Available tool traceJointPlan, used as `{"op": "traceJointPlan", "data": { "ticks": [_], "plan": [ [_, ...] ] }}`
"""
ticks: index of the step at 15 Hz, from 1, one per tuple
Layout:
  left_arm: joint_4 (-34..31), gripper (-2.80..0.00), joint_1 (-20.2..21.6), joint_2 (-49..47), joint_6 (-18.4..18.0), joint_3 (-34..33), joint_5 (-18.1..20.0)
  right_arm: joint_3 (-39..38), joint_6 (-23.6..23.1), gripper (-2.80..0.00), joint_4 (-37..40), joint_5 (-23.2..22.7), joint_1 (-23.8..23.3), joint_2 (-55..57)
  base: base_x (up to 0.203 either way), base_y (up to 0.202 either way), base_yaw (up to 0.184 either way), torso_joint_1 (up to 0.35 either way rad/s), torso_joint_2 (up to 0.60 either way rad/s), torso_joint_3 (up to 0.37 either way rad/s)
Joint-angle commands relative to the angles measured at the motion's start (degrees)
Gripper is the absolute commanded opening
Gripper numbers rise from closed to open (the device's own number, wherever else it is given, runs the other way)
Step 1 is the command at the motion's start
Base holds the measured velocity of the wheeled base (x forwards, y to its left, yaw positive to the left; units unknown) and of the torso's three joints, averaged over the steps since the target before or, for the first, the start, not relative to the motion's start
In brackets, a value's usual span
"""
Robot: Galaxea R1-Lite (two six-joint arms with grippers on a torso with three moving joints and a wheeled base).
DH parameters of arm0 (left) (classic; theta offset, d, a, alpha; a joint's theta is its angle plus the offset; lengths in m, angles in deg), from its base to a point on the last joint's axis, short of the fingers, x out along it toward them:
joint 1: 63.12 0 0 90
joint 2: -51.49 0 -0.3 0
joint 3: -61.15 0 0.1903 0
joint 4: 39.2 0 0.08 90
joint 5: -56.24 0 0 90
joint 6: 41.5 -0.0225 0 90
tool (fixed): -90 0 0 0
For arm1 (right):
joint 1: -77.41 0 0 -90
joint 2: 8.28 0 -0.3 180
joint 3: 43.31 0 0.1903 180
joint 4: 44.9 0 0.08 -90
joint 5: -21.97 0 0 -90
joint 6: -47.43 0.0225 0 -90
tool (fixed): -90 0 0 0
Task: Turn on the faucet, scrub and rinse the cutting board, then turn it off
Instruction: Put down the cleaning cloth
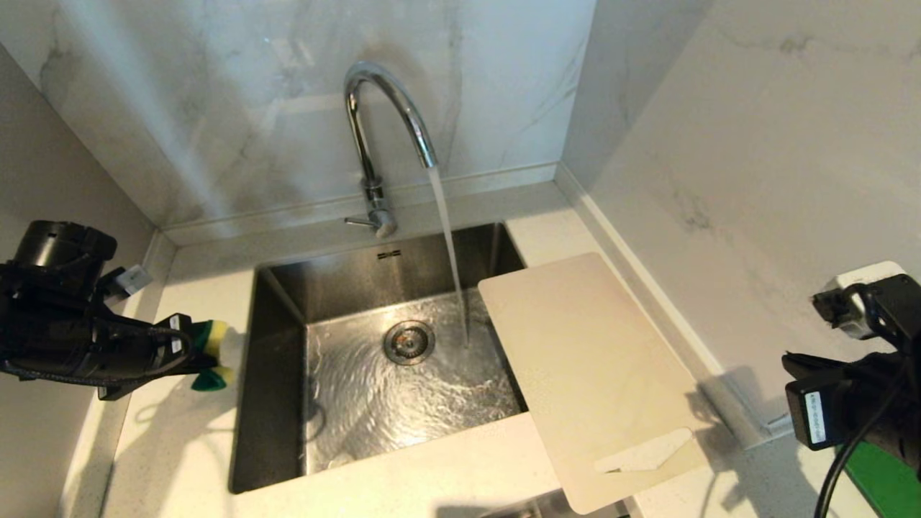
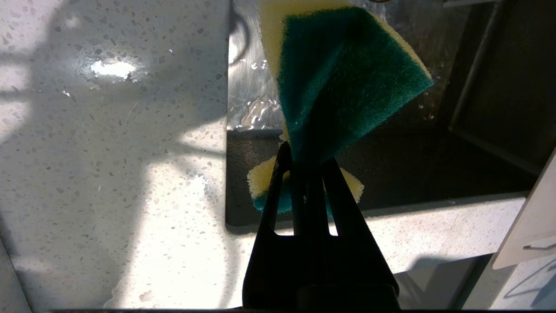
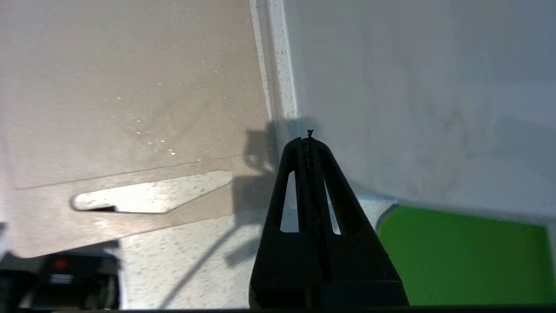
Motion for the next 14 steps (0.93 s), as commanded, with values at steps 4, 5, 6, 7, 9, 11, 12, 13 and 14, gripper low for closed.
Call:
{"op": "traceJointPlan", "data": {
  "ticks": [4,5,6,7,9,11,12,13,14],
  "plan": [
    [0.1,-2.8,0.0,-0.2,1.0,0.0,0.3,0.4,10.1,-2.8,4.9,-0.7,-0.1,-7.6,0.0,0.0,0.0,0.0,0.0,0.0],
    [0.1,-2.8,0.0,-0.2,1.0,0.0,0.3,0.2,11.1,-2.8,5.6,-0.5,-0.1,-9.2,0.0,0.0,0.0,0.0,0.0,0.0],
    [0.1,-2.8,0.0,-0.2,1.0,0.0,0.3,0.2,11.3,-2.8,7.1,-0.4,-0.2,-11.2,0.0,0.0,0.0,0.0,0.0,0.0],
    [0.1,-2.8,0.0,-0.1,1.1,0.0,0.3,0.4,11.5,-2.8,9.9,-0.3,-0.2,-13.6,0.0,0.0,0.0,0.0,0.0,0.0],
    [0.1,-2.8,0.1,0.0,1.1,0.0,0.3,1.3,11.6,-2.8,16.3,0.9,-0.2,-18.8,0.0,0.0,0.0,0.0,0.0,0.0],
    [0.1,-2.8,0.3,-0.1,1.3,0.0,0.4,3.3,12.3,-2.8,20.8,3.7,-0.2,-22.4,0.0,0.0,0.0,0.0,0.0,0.0],
    [0.1,-2.8,0.3,-0.1,1.3,-0.1,0.5,4.4,13.4,-2.8,24.1,4.3,-0.2,-23.5,0.0,0.0,0.0,0.0,0.0,0.0],
    [0.1,-2.8,0.3,-0.1,1.3,-0.1,0.6,5.1,14.8,-2.8,26.8,5.9,-0.2,-24.7,0.0,0.0,0.0,0.0,0.0,0.0],
    [0.1,-2.8,0.4,-0.1,1.2,-0.1,0.5,5.8,15.7,-2.8,27.7,8.8,-0.2,-25.3,0.0,0.0,0.0,0.0,0.0,0.0]
  ]
}}
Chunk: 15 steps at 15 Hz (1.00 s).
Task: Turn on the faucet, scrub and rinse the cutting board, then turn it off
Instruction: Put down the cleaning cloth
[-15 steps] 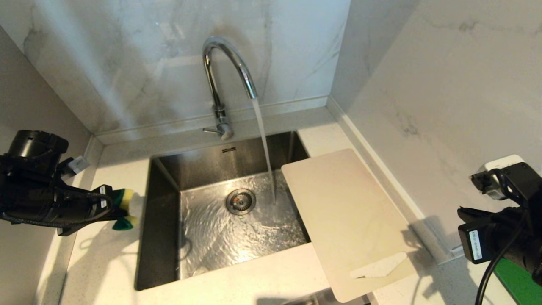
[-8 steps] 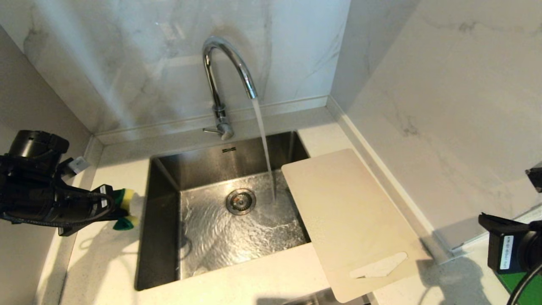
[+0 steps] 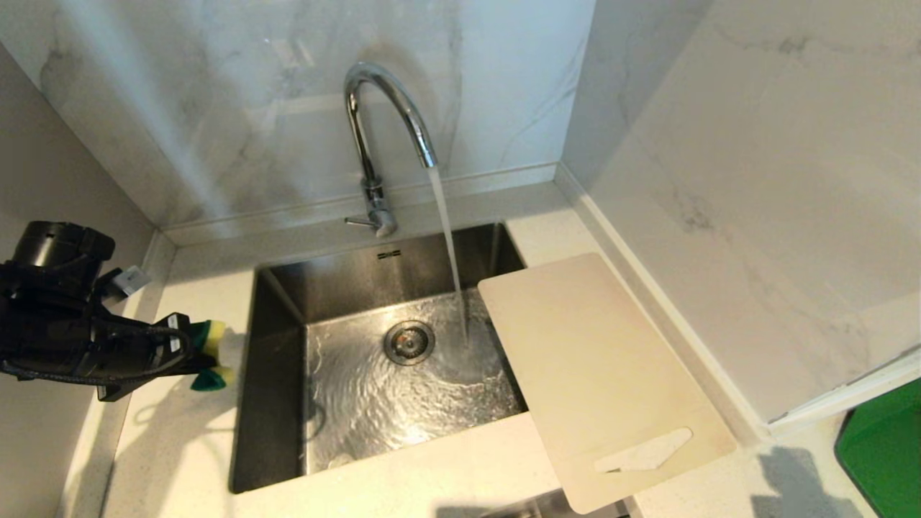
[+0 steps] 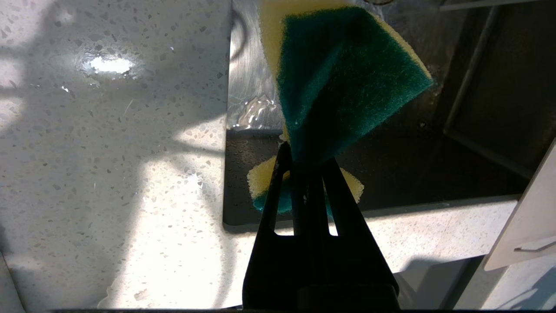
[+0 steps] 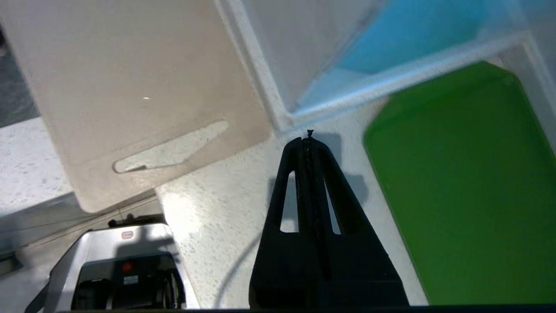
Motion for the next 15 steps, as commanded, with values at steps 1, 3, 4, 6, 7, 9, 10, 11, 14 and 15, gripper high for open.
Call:
{"op": "traceJointPlan", "data": {
  "ticks": [1,3,4,6,7,9,10,11,14,15],
  "plan": [
    [-0.1,-2.8,0.2,-0.2,0.1,0.0,0.1,1.4,1.5,-2.8,1.6,5.1,0.0,-3.5,0.0,0.0,0.0,0.0,0.0,0.0],
    [-0.1,-2.8,0.4,-0.2,0.0,0.0,0.1,1.1,3.6,-2.8,1.8,9.2,-0.6,-3.5,0.0,0.0,0.0,0.0,0.0,0.0],
    [-0.1,-2.8,0.4,-0.2,0.0,0.0,0.1,0.8,4.6,-2.8,2.1,10.4,-1.9,-3.3,0.0,0.0,0.0,0.0,0.0,0.0],
    [0.0,-2.8,0.3,-0.2,0.0,0.0,0.2,-0.9,6.0,-2.8,2.6,12.2,-6.1,-3.3,0.0,0.0,0.0,0.0,0.0,0.0],
    [0.0,-2.8,0.3,-0.3,0.0,0.0,0.4,-3.0,6.2,-2.8,2.6,12.8,-7.8,-4.6,0.0,0.0,0.0,0.0,0.0,0.0],
    [0.0,-2.8,0.3,-0.8,0.1,0.0,0.7,-6.7,5.9,-2.8,2.7,13.2,-10.0,-9.1,0.0,0.0,0.0,0.0,0.0,0.0],
    [0.1,-2.8,0.3,-0.8,0.1,0.0,0.7,-9.6,5.4,-2.8,2.6,13.1,-10.4,-11.6,0.0,0.0,0.0,0.0,0.0,0.0],
    [0.1,-2.8,0.3,-0.8,0.1,0.0,0.7,-12.5,4.8,-2.8,2.3,12.5,-10.6,-14.8,0.0,0.0,0.0,0.0,0.0,0.0],
    [0.1,-2.8,0.3,-0.7,0.1,0.0,0.7,-19.3,2.6,-2.8,0.7,1.4,-10.8,-25.1,0.0,0.0,0.0,0.0,0.0,0.0],
    [0.2,-2.8,0.3,-0.5,0.0,0.0,0.7,-23.3,2.9,-2.8,-1.5,-1.5,-10.8,-26.4,0.0,0.0,0.0,0.0,0.0,0.0]
  ]
}}
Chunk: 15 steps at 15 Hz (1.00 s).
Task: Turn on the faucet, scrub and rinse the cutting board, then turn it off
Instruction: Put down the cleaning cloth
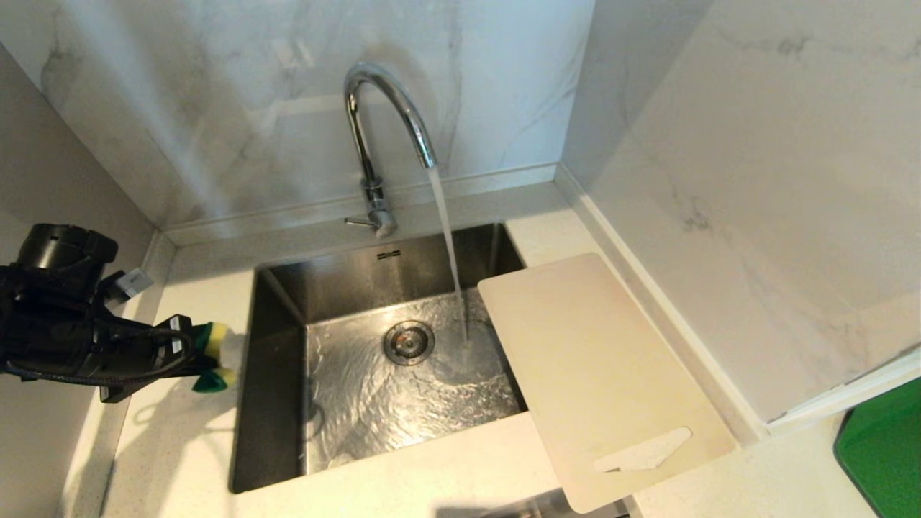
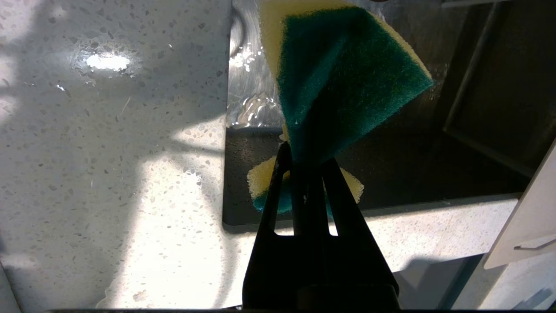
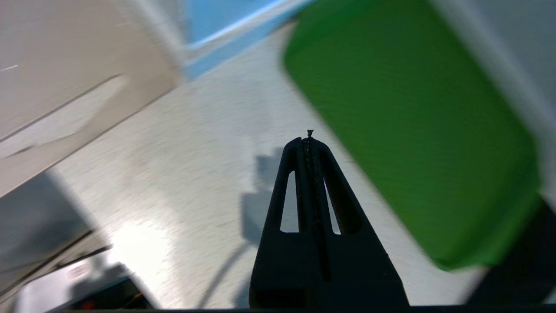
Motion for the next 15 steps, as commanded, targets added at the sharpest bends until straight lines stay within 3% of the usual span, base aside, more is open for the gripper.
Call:
{"op": "traceJointPlan", "data": {
  "ticks": [1,4,6,8,10,15],
  "plan": [
    [0.0,-2.8,0.0,0.2,0.1,0.2,0.0,-9.0,0.4,-2.8,-6.2,-6.6,-0.1,-5.8,0.0,0.0,0.0,0.0,0.0,0.0],
    [0.0,-2.8,-0.1,0.1,0.0,0.1,-0.1,-19.6,0.2,-2.8,-23.7,-16.8,-0.2,-5.7,0.0,0.0,0.0,0.0,0.0,0.0],
    [0.0,-2.8,-0.1,0.0,-0.1,0.2,-0.1,-19.8,-3.5,-2.8,-22.5,-21.8,-0.2,-5.6,0.0,0.0,0.0,0.0,0.0,0.0],
    [0.0,-2.8,-0.1,0.1,-0.1,0.1,-0.1,-19.8,-5.2,-2.8,-21.6,-22.5,3.3,-5.6,0.0,0.0,0.0,0.0,0.0,0.0],
    [0.0,-2.8,-0.1,0.1,-0.1,0.1,-0.1,-19.8,-5.5,-2.8,-21.3,-22.3,10.7,-6.5,0.0,0.0,0.0,0.0,0.0,0.0],
    [0.1,-2.8,-0.3,-0.3,-0.1,0.2,-0.1,-19.2,-7.1,-2.8,-16.7,-20.2,8.6,-21.3,0.0,0.0,0.0,0.0,0.0,0.0]
  ]
}}
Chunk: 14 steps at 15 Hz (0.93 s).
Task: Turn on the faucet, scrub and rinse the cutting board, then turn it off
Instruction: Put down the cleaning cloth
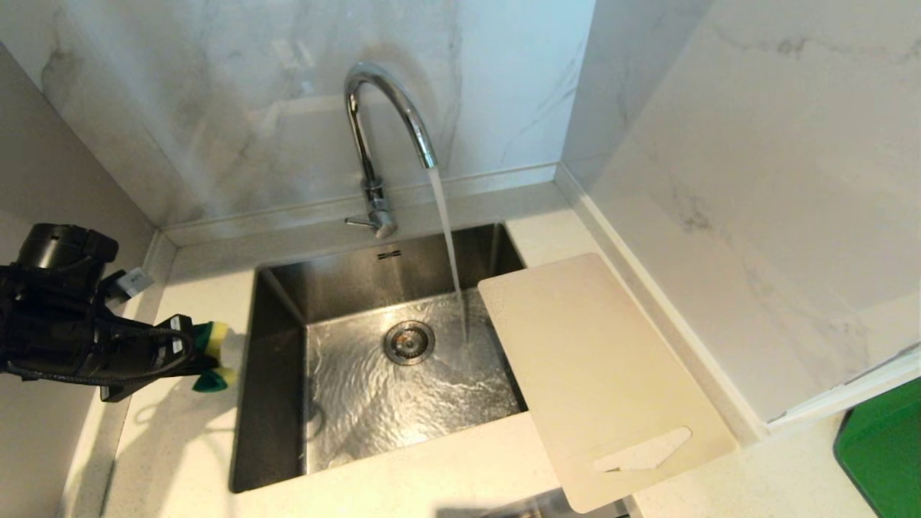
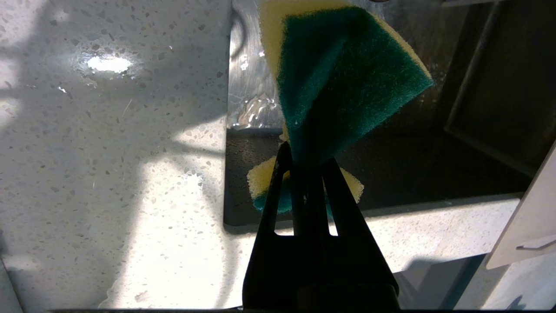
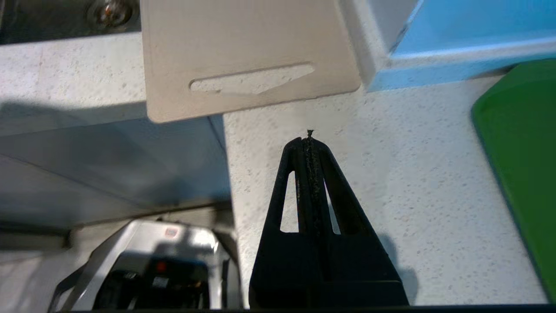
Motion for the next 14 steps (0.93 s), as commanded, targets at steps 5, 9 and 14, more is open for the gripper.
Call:
{"op": "traceJointPlan", "data": {
  "ticks": [5,9,14],
  "plan": [
    [0.0,-2.8,-0.5,-0.5,0.0,0.1,-0.3,-0.5,3.8,-2.8,-1.3,2.0,-1.4,-7.7,0.0,0.0,0.0,0.0,0.0,0.0],
    [-0.5,-2.8,-0.5,0.1,-0.3,0.0,-0.9,-0.5,3.8,-2.8,-1.3,2.0,-1.4,-7.7,0.0,0.0,0.0,0.0,0.0,0.0],
    [-3.3,-2.8,-0.2,0.2,-3.3,0.0,-4.2,-0.5,3.7,-2.8,-1.4,2.0,-1.4,-7.7,0.0,0.0,0.0,0.0,0.0,0.0]
  ]
}}
